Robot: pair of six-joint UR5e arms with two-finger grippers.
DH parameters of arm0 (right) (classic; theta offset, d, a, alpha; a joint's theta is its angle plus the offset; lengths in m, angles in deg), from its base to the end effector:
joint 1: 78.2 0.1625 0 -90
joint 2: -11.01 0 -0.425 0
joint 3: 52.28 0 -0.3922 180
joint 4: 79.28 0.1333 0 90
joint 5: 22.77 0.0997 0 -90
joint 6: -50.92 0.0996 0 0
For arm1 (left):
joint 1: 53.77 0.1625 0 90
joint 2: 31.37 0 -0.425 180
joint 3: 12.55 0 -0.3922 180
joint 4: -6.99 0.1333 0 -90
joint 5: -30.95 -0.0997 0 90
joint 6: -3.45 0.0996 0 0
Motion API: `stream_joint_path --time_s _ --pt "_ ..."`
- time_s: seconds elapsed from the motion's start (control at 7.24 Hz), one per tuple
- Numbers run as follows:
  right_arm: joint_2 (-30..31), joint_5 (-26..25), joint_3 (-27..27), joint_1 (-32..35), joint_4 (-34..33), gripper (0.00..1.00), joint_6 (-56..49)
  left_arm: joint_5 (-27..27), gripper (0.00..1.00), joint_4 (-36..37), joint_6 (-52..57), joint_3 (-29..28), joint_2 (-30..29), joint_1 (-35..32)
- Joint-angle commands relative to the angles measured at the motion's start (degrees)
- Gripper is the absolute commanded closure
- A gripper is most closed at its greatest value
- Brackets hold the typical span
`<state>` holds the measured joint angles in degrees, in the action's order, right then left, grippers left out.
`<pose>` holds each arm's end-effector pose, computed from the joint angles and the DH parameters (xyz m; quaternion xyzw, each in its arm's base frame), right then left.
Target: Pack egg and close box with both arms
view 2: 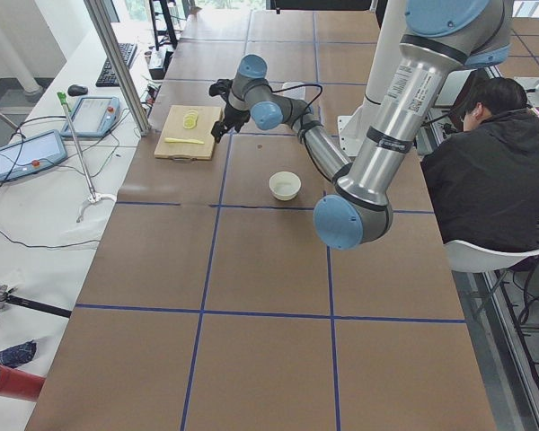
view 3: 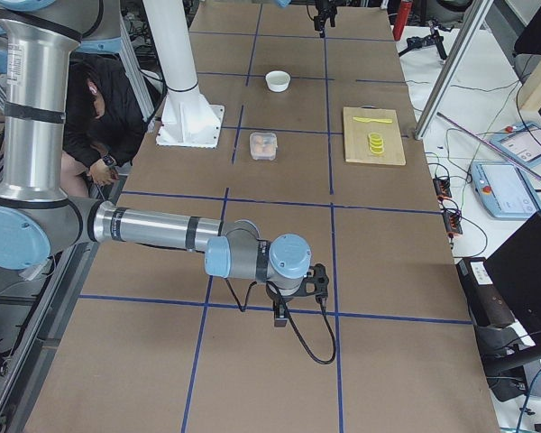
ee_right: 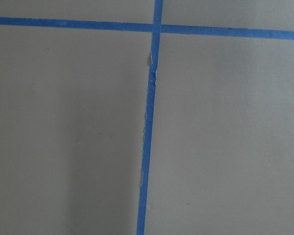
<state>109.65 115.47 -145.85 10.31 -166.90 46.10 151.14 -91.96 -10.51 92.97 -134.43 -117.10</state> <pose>0.0480 -0.4247 0.6883 -0.0095 -0.4090 -0.0406 0.9116 0.1824 -0.5485 0.3964 0.2057 0.3391 0.1844 0.8993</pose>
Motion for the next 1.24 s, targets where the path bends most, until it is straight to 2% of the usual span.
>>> stream_joint_path --time_s 0.0,0.14,0.28,0.41,0.55,0.69,0.83,0.97,1.11 --pt "-0.9 -0.1 -0.6 0.0 0.1 0.00 0.0 4.3 0.00 -0.6 2.6 -6.1 6.0 -12.0" --pt "-4.0 -0.3 -0.6 0.0 0.1 0.00 -0.1 4.6 0.00 0.8 4.3 -10.0 6.4 -18.3" --pt "-4.6 -0.1 -0.5 0.0 0.2 0.00 0.0 4.6 0.00 4.9 14.0 -10.9 8.1 -21.9" --pt "-6.3 -0.4 0.0 0.0 1.1 0.00 0.0 4.5 0.00 13.6 25.3 -10.9 8.3 -29.6" --pt "-6.9 0.0 0.1 0.0 1.1 0.00 0.3 4.5 0.00 18.9 29.9 -10.6 8.6 -31.4" --pt "-6.3 2.0 -0.1 0.0 1.2 0.00 0.2 4.7 0.00 18.6 30.2 -10.6 9.6 -32.8" --pt "-5.8 4.5 -0.6 -0.8 7.0 0.00 0.8 4.7 0.00 18.6 30.2 -10.6 9.4 -32.8" --pt "-5.9 4.1 -0.6 -3.7 10.9 0.00 6.5 6.8 0.00 18.6 30.1 -10.7 9.5 -32.8" --pt "-6.1 1.8 -0.8 -6.9 17.6 0.07 13.4 11.5 0.00 18.5 29.6 -11.1 9.7 -32.7"
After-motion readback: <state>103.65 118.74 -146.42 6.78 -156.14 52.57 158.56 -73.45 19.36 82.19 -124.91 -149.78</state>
